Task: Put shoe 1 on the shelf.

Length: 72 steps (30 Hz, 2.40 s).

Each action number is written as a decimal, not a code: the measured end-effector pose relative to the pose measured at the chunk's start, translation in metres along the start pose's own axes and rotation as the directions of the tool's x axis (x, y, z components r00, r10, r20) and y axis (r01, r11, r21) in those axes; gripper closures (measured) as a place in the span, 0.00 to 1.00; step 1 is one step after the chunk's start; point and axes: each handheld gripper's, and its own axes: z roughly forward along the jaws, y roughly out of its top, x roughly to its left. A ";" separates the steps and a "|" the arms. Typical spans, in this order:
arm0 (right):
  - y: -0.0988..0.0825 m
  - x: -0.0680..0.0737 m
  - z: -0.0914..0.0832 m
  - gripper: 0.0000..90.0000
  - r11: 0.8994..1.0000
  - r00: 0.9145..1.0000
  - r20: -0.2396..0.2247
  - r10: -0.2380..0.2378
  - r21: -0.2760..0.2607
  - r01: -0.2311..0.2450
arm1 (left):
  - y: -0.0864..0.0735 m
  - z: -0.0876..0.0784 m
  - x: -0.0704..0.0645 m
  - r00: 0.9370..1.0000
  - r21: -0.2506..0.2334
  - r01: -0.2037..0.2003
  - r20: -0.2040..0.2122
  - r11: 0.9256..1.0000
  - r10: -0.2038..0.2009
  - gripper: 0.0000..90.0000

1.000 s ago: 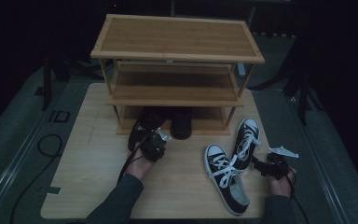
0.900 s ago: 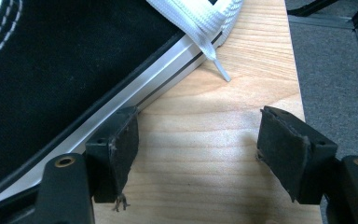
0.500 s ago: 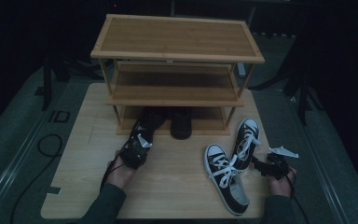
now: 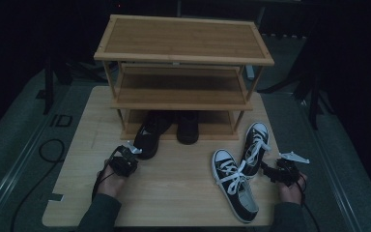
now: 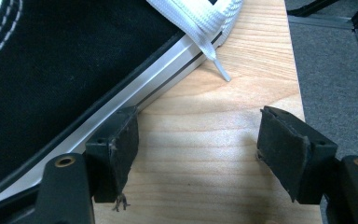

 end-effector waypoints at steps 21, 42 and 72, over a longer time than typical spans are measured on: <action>0.000 0.000 0.000 0.32 1.000 1.000 0.000 0.000 0.000 0.000 | 0.008 0.002 0.008 0.999 -0.016 0.035 -0.003 0.999 -0.035 0.97; 0.000 0.000 0.000 0.32 1.000 1.000 0.000 0.000 0.000 0.000 | 0.026 0.011 0.007 0.998 -0.021 0.059 0.019 0.998 -0.059 0.97; 0.000 0.000 0.000 0.32 1.000 1.000 0.000 0.000 0.000 0.000 | 0.067 0.029 -0.020 0.998 0.008 -0.045 0.031 0.999 0.045 0.97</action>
